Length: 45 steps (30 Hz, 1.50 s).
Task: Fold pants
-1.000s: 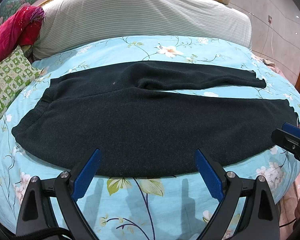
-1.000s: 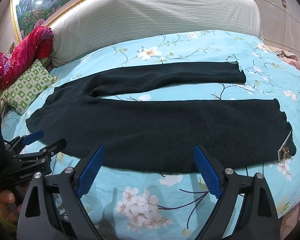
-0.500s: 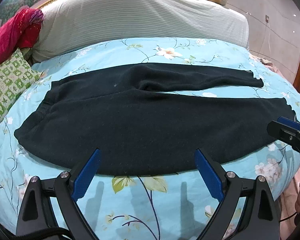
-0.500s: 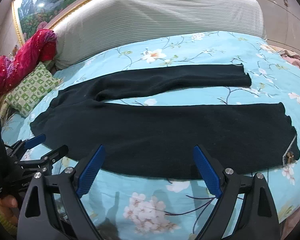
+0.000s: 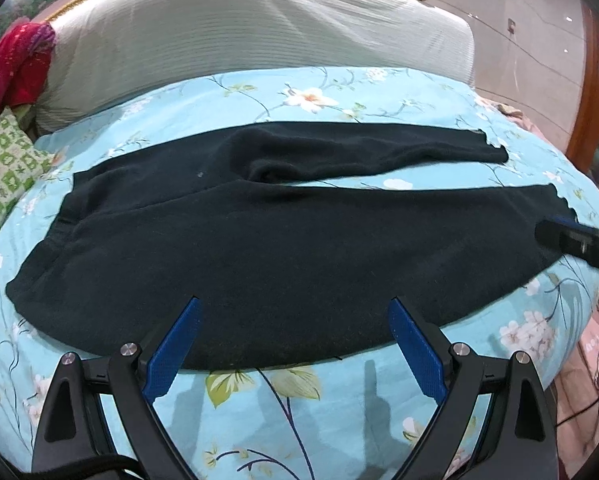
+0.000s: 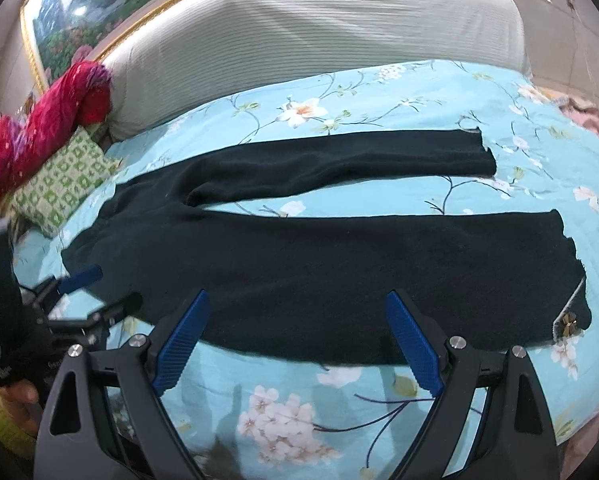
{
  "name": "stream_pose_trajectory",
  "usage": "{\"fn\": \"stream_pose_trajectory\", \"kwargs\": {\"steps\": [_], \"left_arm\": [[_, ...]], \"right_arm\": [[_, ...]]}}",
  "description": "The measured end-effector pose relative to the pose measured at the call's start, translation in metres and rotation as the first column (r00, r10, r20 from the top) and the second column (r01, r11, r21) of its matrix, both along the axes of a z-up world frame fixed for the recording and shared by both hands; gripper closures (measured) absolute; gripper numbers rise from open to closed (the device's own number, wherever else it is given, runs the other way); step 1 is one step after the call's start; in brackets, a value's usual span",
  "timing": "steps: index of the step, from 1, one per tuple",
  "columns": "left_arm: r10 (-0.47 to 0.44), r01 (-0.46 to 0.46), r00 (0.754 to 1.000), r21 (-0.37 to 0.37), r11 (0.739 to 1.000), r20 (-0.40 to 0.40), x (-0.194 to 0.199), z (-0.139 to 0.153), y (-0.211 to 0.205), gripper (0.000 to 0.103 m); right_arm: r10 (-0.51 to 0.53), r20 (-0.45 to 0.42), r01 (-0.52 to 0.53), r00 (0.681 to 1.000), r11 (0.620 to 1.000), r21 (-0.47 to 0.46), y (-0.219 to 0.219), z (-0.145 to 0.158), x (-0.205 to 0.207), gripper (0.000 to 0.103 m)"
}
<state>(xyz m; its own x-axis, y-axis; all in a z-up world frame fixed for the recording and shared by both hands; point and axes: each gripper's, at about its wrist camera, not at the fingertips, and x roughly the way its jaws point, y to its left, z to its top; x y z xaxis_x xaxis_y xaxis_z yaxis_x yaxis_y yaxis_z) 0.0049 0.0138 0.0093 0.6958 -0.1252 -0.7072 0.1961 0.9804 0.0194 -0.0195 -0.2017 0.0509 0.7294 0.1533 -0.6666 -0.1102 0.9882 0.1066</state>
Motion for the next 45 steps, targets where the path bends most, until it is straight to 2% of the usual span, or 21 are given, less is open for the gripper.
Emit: {"fn": "stream_pose_trajectory", "kwargs": {"steps": [6,9,14,18,21,24,25,28,32,33,35,36,37,38,39,40,41,42,43,45], "left_arm": [[-0.108,0.108,0.994,0.018,0.994,-0.019,0.026,0.010,-0.003,0.008],[-0.145,0.146,0.989,0.014,0.989,-0.041,0.056,0.021,-0.003,0.008],[-0.192,0.194,0.979,0.020,0.981,-0.067,0.124,0.043,-0.009,0.008],[-0.232,0.236,0.970,0.065,0.970,-0.070,0.184,0.051,-0.024,0.008],[-0.306,0.313,0.947,0.062,0.948,-0.101,0.230,0.049,-0.037,0.008],[-0.368,0.381,0.915,0.050,0.923,-0.165,0.280,0.037,-0.050,0.008],[-0.394,0.410,0.897,0.045,0.911,-0.200,0.301,0.029,-0.056,0.008],[-0.418,0.444,0.875,0.061,0.894,-0.246,0.335,0.014,-0.064,0.008],[-0.487,0.524,0.809,0.030,0.851,-0.329,0.368,-0.010,-0.079,0.009],[-0.492,0.532,0.799,0.025,0.847,-0.346,0.372,-0.015,-0.080,0.012],[-0.498,0.550,0.763,0.007,0.835,-0.413,0.380,-0.029,-0.085,0.016],[-0.506,0.562,0.757,0.016,0.827,-0.414,0.379,-0.031,-0.087,0.017],[-0.532,0.593,0.735,0.017,0.805,-0.420,0.376,-0.032,-0.091,0.020],[-0.548,0.609,0.718,0.004,0.794,-0.430,0.374,-0.031,-0.093,0.032],[-0.565,0.622,0.698,-0.020,0.783,-0.440,0.372,-0.030,-0.096,0.053],[-0.584,0.629,0.675,-0.062,0.775,-0.452,0.369,-0.028,-0.098,0.070],[-0.600,0.627,0.650,-0.117,0.770,-0.467,0.365,-0.025,-0.099,0.099],[-0.602,0.624,0.653,-0.124,0.771,-0.459,0.360,-0.021,-0.099,0.096],[-0.611,0.636,0.667,-0.102,0.765,-0.426,0.347,-0.013,-0.102,0.096],[-0.625,0.647,0.679,-0.087,0.757,-0.385,0.324,-0.001,-0.103,0.098]], "right_arm": [[-0.016,-0.030,0.018,0.999,0.998,0.067,-0.028,0.014,0.022,0.013],[-0.046,-0.041,0.048,0.998,0.998,0.041,-0.047,0.027,0.046,0.013],[-0.086,-0.047,0.087,0.995,0.996,0.021,-0.075,0.047,0.086,0.013],[-0.118,-0.082,0.119,0.990,0.993,0.012,-0.102,0.057,0.130,0.013],[-0.128,-0.116,0.129,0.985,0.992,0.006,-0.122,0.057,0.163,0.013],[-0.132,-0.162,0.131,0.978,0.991,-0.018,-0.140,0.050,0.195,0.013],[-0.138,-0.174,0.135,0.975,0.990,-0.030,-0.145,0.047,0.203,0.013],[-0.132,-0.221,0.124,0.966,0.991,-0.048,-0.156,0.033,0.229,0.013],[-0.094,-0.286,0.083,0.954,0.995,-0.048,-0.163,0.013,0.251,0.013],[-0.075,-0.299,0.066,0.951,0.997,-0.042,-0.163,0.008,0.254,0.013],[-0.059,-0.303,0.047,0.951,0.998,-0.045,-0.163,0.005,0.260,0.015],[-0.054,-0.306,0.039,0.951,0.998,-0.056,-0.162,0.005,0.261,0.027],[-0.048,-0.310,0.028,0.950,0.997,-0.068,-0.160,0.006,0.262,0.049],[-0.045,-0.315,0.024,0.948,0.997,-0.068,-0.162,0.009,0.266,0.060],[-0.044,-0.319,0.026,0.947,0.998,-0.059,-0.165,0.011,0.268,0.085],[-0.037,-0.316,0.026,0.948,0.999,-0.041,-0.169,0.014,0.269,0.094],[-0.024,-0.304,0.020,0.952,1.000,-0.017,-0.172,0.019,0.269,0.094],[-0.016,-0.289,0.015,0.957,1.000,-0.006,-0.173,0.025,0.265,0.094],[-0.009,-0.276,0.010,0.961,1.000,0.003,-0.172,0.030,0.261,0.094],[0.016,-0.238,-0.010,0.971,1.000,0.026,-0.169,0.042,0.247,0.094]]}}
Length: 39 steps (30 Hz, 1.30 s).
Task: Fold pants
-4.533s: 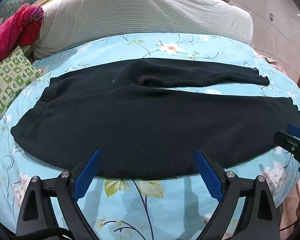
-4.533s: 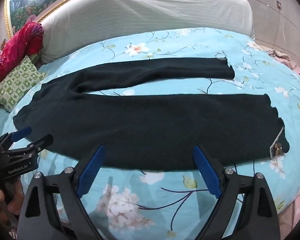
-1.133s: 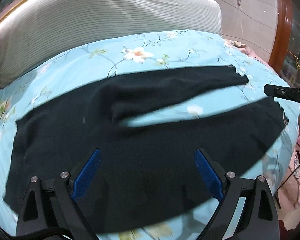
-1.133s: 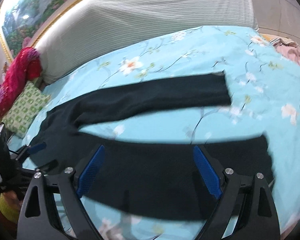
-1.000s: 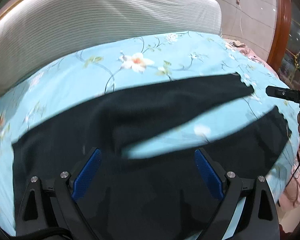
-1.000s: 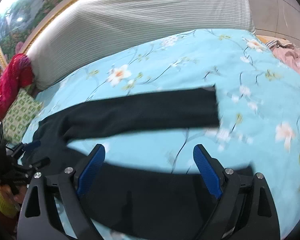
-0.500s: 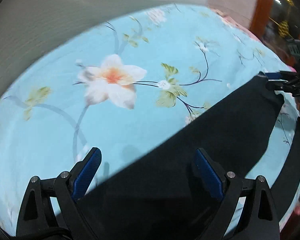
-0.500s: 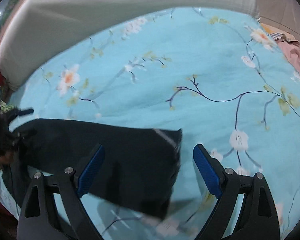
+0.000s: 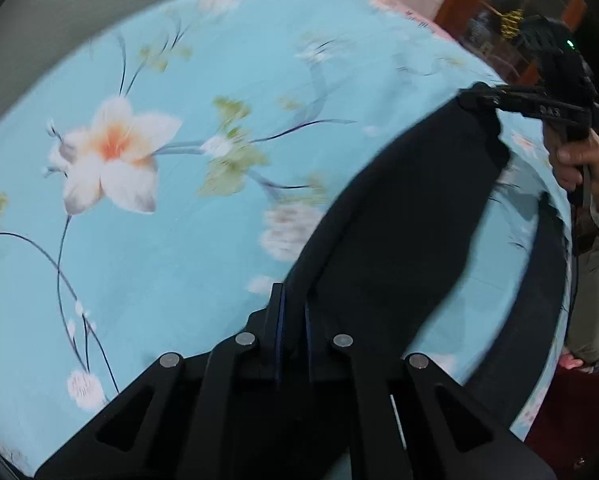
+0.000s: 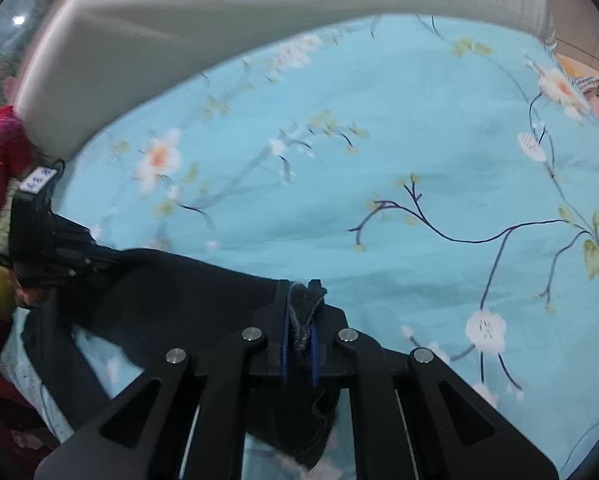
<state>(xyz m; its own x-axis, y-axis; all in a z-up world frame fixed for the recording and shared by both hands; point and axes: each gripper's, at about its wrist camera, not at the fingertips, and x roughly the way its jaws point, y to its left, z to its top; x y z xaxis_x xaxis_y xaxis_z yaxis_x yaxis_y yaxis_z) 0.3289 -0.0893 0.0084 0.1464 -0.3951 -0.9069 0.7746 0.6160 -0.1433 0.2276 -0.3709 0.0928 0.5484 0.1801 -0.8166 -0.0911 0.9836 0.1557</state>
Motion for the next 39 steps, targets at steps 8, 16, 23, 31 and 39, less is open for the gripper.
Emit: {"fn": "stream_pose_trajectory", "kwargs": {"steps": [8,16,23,31,39], "left_arm": [[0.080,-0.069,0.990,-0.094,0.993,0.113,-0.109,0.032,0.021,0.099],[0.117,-0.100,0.989,-0.160,0.982,0.095,-0.201,0.037,0.021,0.099],[0.117,-0.100,0.990,-0.194,0.976,0.074,-0.255,0.025,0.007,0.099],[0.116,-0.107,0.993,-0.177,0.978,0.038,-0.274,-0.002,-0.001,0.098],[0.170,-0.170,0.985,-0.197,0.965,-0.022,-0.290,-0.016,0.016,0.081]], "right_arm": [[0.094,0.096,-0.093,0.991,0.996,-0.011,0.016,0.034,-0.080,0.095],[0.146,0.111,-0.137,0.983,0.987,-0.089,0.019,0.019,-0.153,0.095],[0.171,0.135,-0.150,0.976,0.976,-0.158,0.011,0.024,-0.190,0.095],[0.120,0.081,-0.107,0.989,0.983,-0.151,-0.003,-0.009,-0.211,0.095],[0.032,0.033,-0.024,0.999,0.976,-0.218,0.000,-0.018,-0.235,0.069]]}}
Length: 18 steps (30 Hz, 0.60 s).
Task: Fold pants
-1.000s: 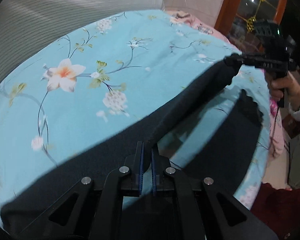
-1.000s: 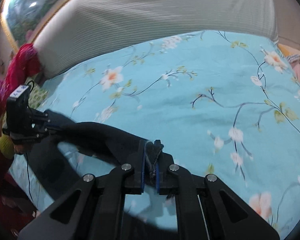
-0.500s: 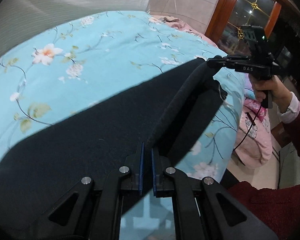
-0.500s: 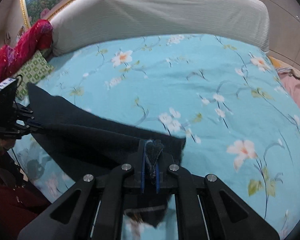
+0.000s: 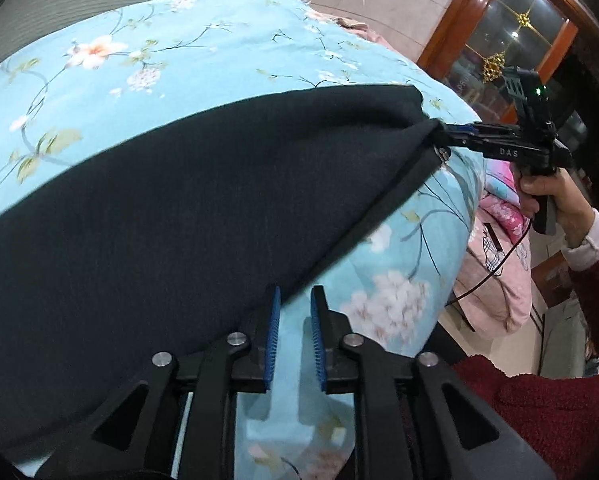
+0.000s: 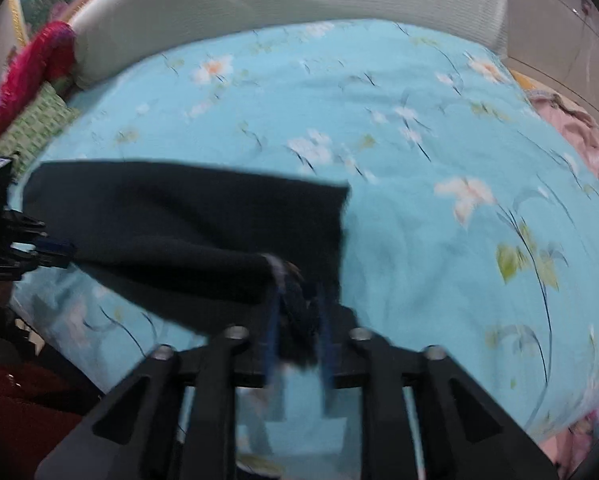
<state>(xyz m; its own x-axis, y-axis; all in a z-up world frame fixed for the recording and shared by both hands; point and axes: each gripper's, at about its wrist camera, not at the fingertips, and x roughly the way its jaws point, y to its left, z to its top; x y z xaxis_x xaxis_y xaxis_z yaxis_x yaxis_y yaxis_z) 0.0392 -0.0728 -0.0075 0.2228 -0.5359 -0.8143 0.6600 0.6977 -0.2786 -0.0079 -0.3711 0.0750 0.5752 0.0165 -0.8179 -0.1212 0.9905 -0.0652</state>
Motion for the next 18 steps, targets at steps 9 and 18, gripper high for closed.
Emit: {"fn": "stream_pose_trajectory", "kwargs": {"steps": [9,18], "left_arm": [[0.331,-0.333,0.943,-0.090,0.939,-0.034,-0.014,0.006,0.094,0.061],[0.701,-0.719,0.695,-0.130,0.683,-0.162,-0.008,0.000,0.237,0.057]], "right_arm": [[-0.059,0.119,0.029,0.991,0.970,0.242,0.029,0.011,-0.038,0.045],[-0.110,0.029,0.093,0.993,0.927,0.362,0.054,-0.027,0.001,0.045]]}}
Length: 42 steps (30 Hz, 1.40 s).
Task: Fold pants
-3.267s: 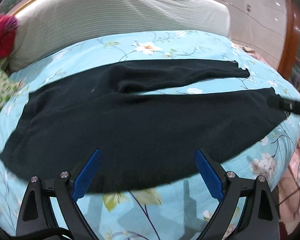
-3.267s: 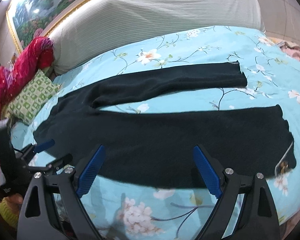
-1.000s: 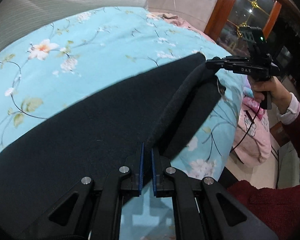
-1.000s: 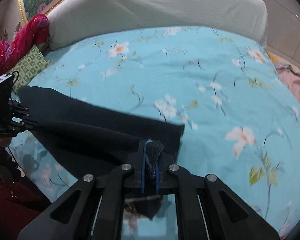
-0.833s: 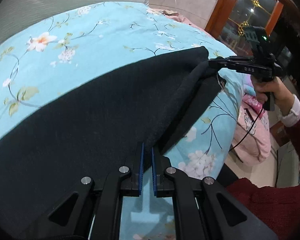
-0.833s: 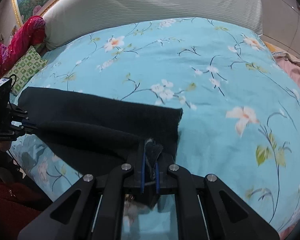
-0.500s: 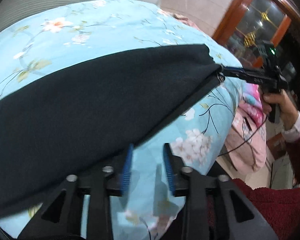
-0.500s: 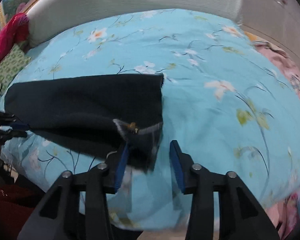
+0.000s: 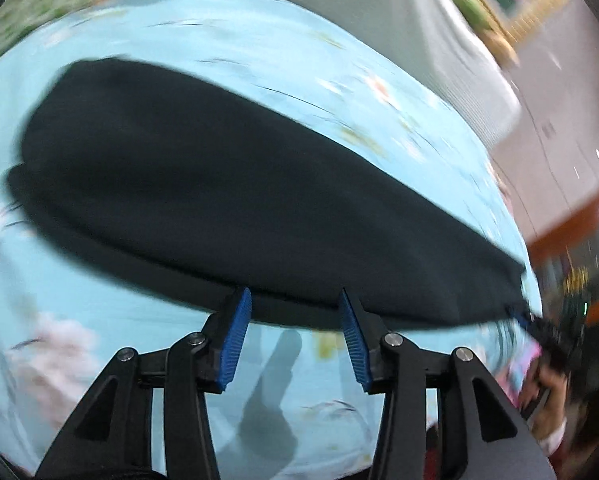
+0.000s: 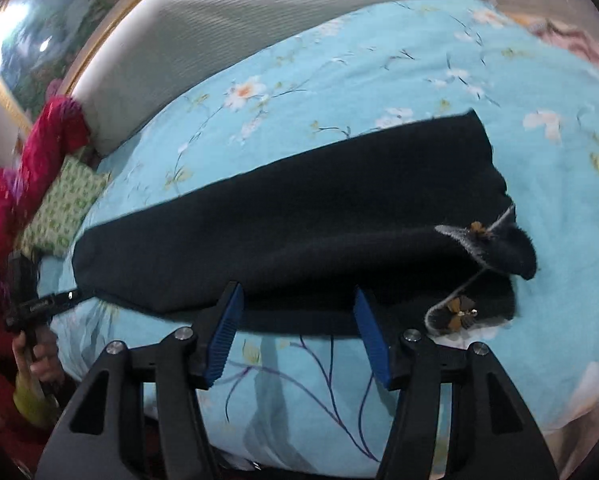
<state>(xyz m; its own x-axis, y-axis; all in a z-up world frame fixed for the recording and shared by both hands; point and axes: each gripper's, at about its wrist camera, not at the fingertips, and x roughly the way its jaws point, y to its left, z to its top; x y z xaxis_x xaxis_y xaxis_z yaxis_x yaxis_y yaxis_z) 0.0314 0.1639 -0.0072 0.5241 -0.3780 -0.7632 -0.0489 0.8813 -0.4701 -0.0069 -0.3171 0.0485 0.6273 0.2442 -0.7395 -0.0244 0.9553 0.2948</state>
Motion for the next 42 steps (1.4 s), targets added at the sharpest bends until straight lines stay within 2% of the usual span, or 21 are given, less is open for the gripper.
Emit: {"fn": "stream_pose_trajectory", "kwargs": {"steps": [3,6,8,11,12,14,16,18,23,26,30,34,38,41,42], "left_arm": [[0.084,-0.084,0.996,-0.052,0.995,-0.012,0.002,-0.002,0.033,0.052],[0.166,-0.168,0.985,-0.054,0.984,-0.041,0.015,-0.003,0.054,0.051],[0.214,-0.219,0.975,-0.083,0.972,-0.062,0.022,-0.007,0.067,0.051],[0.249,-0.256,0.966,-0.097,0.962,-0.071,0.029,-0.010,0.072,0.056],[0.260,-0.266,0.963,-0.088,0.960,-0.075,0.031,-0.011,0.073,0.066],[0.298,-0.302,0.951,-0.037,0.953,-0.084,0.033,-0.014,0.071,0.091],[0.293,-0.296,0.954,-0.032,0.955,-0.064,0.037,-0.011,0.068,0.094],[0.273,-0.273,0.962,-0.007,0.962,-0.010,0.034,0.002,0.063,0.098],[0.213,-0.218,0.970,0.034,0.975,0.120,0.017,0.044,0.050,0.098],[0.186,-0.197,0.970,0.054,0.979,0.154,0.004,0.052,0.044,0.098],[0.178,-0.193,0.975,0.104,0.976,0.133,-0.009,0.035,0.045,0.098],[0.201,-0.208,0.975,0.079,0.975,0.094,-0.011,0.008,0.059,0.098],[0.198,-0.203,0.978,0.088,0.975,0.064,-0.006,-0.010,0.061,0.097],[0.185,-0.191,0.980,0.093,0.977,0.068,-0.013,-0.014,0.062,0.094],[0.186,-0.192,0.980,0.102,0.976,0.069,-0.016,-0.012,0.063,0.089]], "right_arm": [[-0.042,0.013,0.041,0.999,0.998,0.050,-0.007,0.000,-0.004,0.045],[-0.087,0.020,0.086,0.996,0.995,0.058,-0.015,0.002,-0.008,0.045],[-0.122,0.027,0.119,0.992,0.990,0.076,-0.023,0.004,-0.009,0.045],[-0.165,0.033,0.160,0.986,0.980,0.121,-0.031,0.003,-0.006,0.045],[-0.173,0.036,0.167,0.984,0.977,0.134,-0.034,0.002,-0.005,0.045],[-0.201,0.036,0.193,0.979,0.969,0.153,-0.038,-0.002,-0.003,0.057],[-0.229,0.031,0.223,0.973,0.966,0.131,-0.039,-0.005,-0.002,0.091],[-0.232,0.039,0.223,0.972,0.963,0.151,-0.039,-0.003,-0.003,0.096],[-0.175,0.137,0.159,0.975,0.980,0.121,-0.026,0.029,-0.013,0.097],[-0.138,0.167,0.126,0.976,0.989,0.076,-0.017,0.042,-0.020,0.097],[-0.135,0.140,0.136,0.981,0.991,0.008,-0.016,0.030,-0.025,0.097],[-0.153,0.104,0.157,0.983,0.987,-0.023,-0.020,0.014,-0.023,0.097],[-0.164,0.085,0.170,0.983,0.983,-0.067,-0.026,0.005,-0.020,0.097],[-0.160,0.047,0.163,0.986,0.984,-0.065,-0.028,-0.001,-0.021,0.097],[-0.161,0.050,0.164,0.986,0.984,-0.068,-0.028,0.001,-0.023,0.092]]}}
